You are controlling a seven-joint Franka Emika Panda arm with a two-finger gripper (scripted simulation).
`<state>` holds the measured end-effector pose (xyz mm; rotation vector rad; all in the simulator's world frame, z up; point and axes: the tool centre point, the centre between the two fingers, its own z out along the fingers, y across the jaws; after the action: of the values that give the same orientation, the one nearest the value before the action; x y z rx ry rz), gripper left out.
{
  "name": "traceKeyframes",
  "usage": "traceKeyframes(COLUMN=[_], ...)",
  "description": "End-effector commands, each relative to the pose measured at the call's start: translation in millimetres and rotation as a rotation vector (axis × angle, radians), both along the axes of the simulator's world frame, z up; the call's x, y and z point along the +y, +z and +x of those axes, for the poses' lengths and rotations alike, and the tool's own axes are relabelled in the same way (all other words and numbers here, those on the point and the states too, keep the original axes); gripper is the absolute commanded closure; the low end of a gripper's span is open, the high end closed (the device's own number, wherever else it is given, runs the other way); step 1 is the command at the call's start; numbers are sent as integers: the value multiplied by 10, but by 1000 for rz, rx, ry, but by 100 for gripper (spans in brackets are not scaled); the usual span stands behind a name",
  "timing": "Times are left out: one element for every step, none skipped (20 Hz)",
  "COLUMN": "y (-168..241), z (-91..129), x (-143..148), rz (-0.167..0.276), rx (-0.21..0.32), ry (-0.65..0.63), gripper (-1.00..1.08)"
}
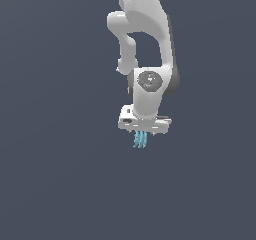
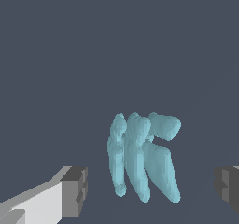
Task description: Pick up the object and move it to a goal position.
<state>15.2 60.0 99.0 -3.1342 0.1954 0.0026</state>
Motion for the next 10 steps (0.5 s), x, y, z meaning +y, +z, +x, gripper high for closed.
traceKeyframes(y=[-13,-7,-11,-23,-44,-71,-107,-150,-201,-259], z=[7,2,2,2,1,1,0,-1,-2,-4], x=[7,5,5,6,6,5,6,5,7,6], rz=[-1,-1,-1,-1,-1,-1,-1,-1,-1,-1], rx=[-2,0,0,0,0,0,0,-1,-1,-1], ry=[-5,-2,-2,-2,-2,-2,-2,-2,-2,-3], gripper=[-92,-92,-92,-92,-92,-92,-92,-92,-92,-92])
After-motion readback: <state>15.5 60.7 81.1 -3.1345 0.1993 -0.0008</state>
